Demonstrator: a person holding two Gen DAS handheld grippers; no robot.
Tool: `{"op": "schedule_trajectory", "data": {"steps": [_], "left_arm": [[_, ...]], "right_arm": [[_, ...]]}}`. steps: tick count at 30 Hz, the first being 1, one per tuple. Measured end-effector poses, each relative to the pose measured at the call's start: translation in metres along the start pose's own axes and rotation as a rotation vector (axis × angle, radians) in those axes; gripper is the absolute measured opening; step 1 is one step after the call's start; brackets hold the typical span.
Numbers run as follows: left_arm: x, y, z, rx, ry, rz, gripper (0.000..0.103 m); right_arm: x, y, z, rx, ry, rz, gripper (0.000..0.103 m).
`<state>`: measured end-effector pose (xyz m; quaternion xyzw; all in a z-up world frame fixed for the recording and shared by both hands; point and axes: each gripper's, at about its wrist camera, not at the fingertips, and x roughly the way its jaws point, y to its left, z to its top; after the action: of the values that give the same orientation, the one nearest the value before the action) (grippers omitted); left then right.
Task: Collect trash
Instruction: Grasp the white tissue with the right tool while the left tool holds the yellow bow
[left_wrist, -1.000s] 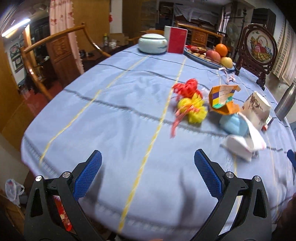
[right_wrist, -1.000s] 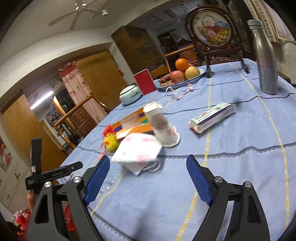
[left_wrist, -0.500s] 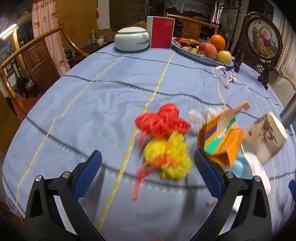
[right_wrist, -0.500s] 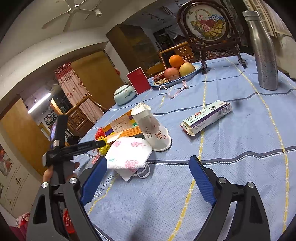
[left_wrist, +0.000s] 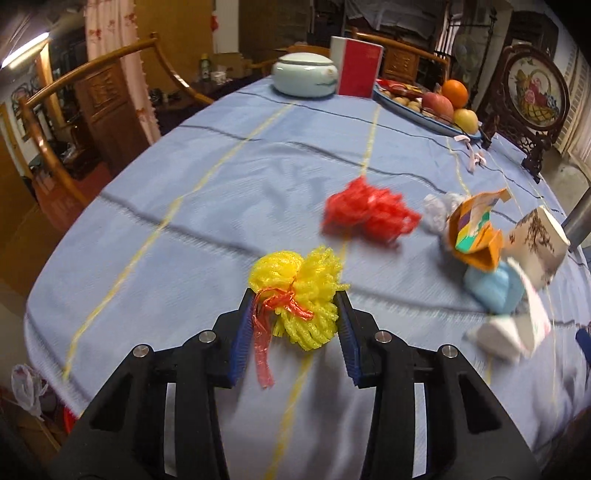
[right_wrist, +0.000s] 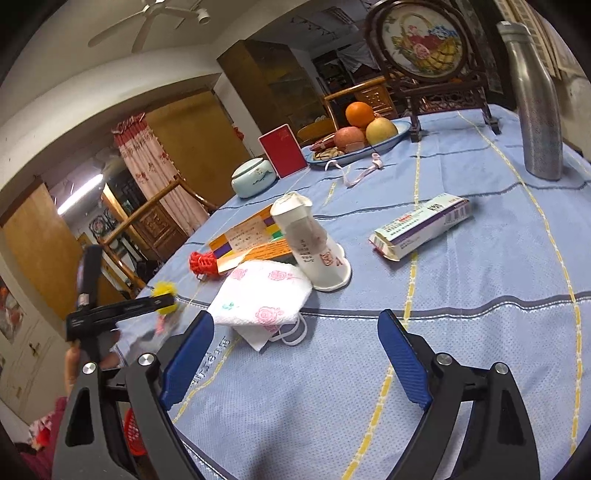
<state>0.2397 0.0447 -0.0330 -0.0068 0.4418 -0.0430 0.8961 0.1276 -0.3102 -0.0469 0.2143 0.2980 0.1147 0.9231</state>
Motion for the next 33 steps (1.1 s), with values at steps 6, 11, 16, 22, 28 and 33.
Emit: {"op": "schedule_trajectory", "data": {"steps": [6, 11, 16, 22, 28, 33], "left_arm": [[-0.013, 0.022, -0.021, -0.033, -0.011, -0.015, 0.042], [-0.004, 0.027, -0.025, -0.058, 0.004, -0.044, 0.043], [0.0, 0.026, -0.026, -0.06, -0.009, -0.037, 0.045], [0.001, 0.025, -0.026, -0.05, -0.016, -0.032, 0.045], [-0.003, 0.03, -0.026, -0.082, -0.027, -0.05, 0.045], [-0.021, 0.033, -0.024, -0.093, -0.066, -0.064, 0.044]], "right_arm": [[0.025, 0.024, -0.001, -0.018, 0.075, 0.037, 0.089], [0.051, 0.046, 0.006, -0.033, 0.142, 0.013, 0.096], [0.08, 0.056, 0.012, -0.066, 0.203, -0.068, 0.097], [0.08, 0.054, 0.008, -0.08, 0.205, -0.048, 0.008], [0.039, 0.056, 0.003, -0.108, 0.105, 0.017, 0.008], [0.017, 0.051, 0.008, -0.095, 0.063, 0.063, 0.008]]}}
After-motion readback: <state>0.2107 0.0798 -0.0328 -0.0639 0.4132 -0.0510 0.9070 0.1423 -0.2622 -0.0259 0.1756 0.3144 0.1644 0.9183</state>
